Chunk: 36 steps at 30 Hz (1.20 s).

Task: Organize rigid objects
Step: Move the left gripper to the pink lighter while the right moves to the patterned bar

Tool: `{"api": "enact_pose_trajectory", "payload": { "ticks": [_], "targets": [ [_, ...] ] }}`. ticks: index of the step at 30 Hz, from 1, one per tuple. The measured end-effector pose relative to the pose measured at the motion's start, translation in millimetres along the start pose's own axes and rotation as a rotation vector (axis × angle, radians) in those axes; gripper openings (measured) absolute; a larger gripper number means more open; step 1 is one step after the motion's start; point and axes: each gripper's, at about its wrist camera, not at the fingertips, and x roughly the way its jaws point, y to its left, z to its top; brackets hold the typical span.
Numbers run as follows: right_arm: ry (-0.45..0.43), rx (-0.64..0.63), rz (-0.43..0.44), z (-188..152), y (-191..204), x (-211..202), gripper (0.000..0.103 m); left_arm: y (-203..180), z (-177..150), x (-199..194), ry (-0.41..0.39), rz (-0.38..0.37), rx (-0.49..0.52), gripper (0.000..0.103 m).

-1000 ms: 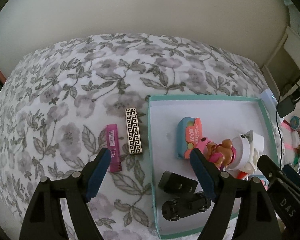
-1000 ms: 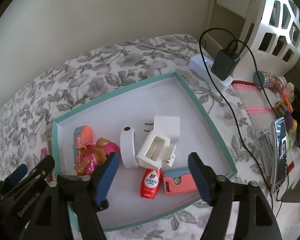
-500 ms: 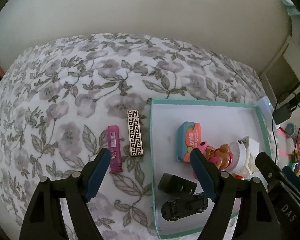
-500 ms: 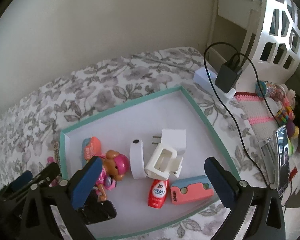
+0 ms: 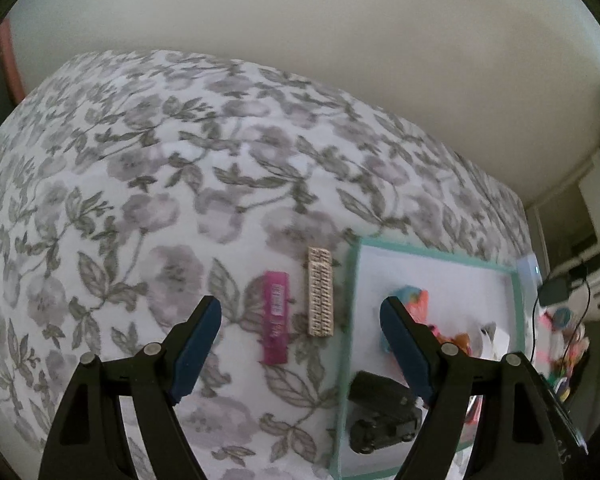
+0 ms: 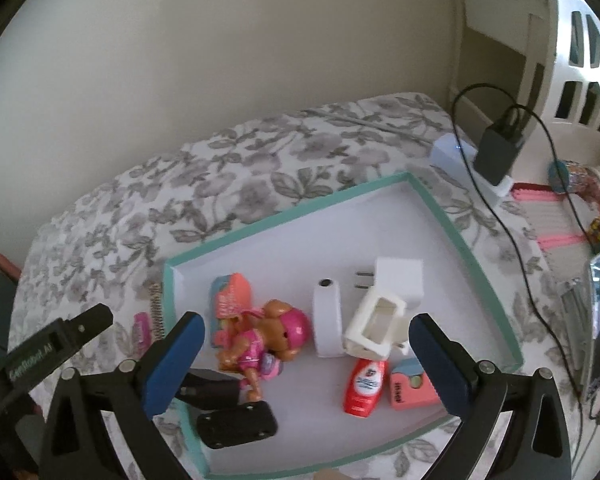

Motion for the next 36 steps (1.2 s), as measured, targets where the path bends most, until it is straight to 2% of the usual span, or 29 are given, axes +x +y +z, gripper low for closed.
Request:
{"api": "enact_pose_trajectory", "payload": {
  "ticks": [8,12,16,20,23,25,29,34,36],
  "targets": [
    [-0.021,0.041,0.044,4.7,4.3,1.8,0.103,52.7,20.9,0.1,-0.021,0.033,-0.094,0.082],
    [-0.071,-0.02,0.044,7.9,23.1,0.1,0.103,70.8,27.9,7.4,-0.01,0.056,-0.111,0.085],
    [-0.099,-0.102,0.078,9.0,56.3,3.6,0.103,79.1,29.9,24.3,0.03,0.038,-0.118,0.085],
    [-0.063,-0.184,0.083,6.9,88.5,17.8,0.103,75.5,29.0,46.9,0.088,0.043,-0.073,0.085],
    [-0.026,-0.233,0.086,3.9,104.3,31.4,0.103,65.4,24.6,62.9,0.131,0.047,0.0,0.085],
    [-0.001,-0.221,0.051,6.5,104.6,40.6,0.103,58.9,20.0,75.5,0.169,0.021,0.026,0.085],
    [0.016,-0.167,0.091,11.2,95.3,46.8,0.103,44.6,11.9,92.3,0.218,0.015,0.089,0.085],
    [0.007,-0.166,0.086,13.7,96.5,48.8,0.103,23.3,5.3,97.0,0.213,0.073,0.197,0.085],
    [0.006,-0.158,0.097,15.0,97.3,49.0,0.103,17.5,3.3,97.0,0.212,0.081,0.222,0.08]
  ]
}}
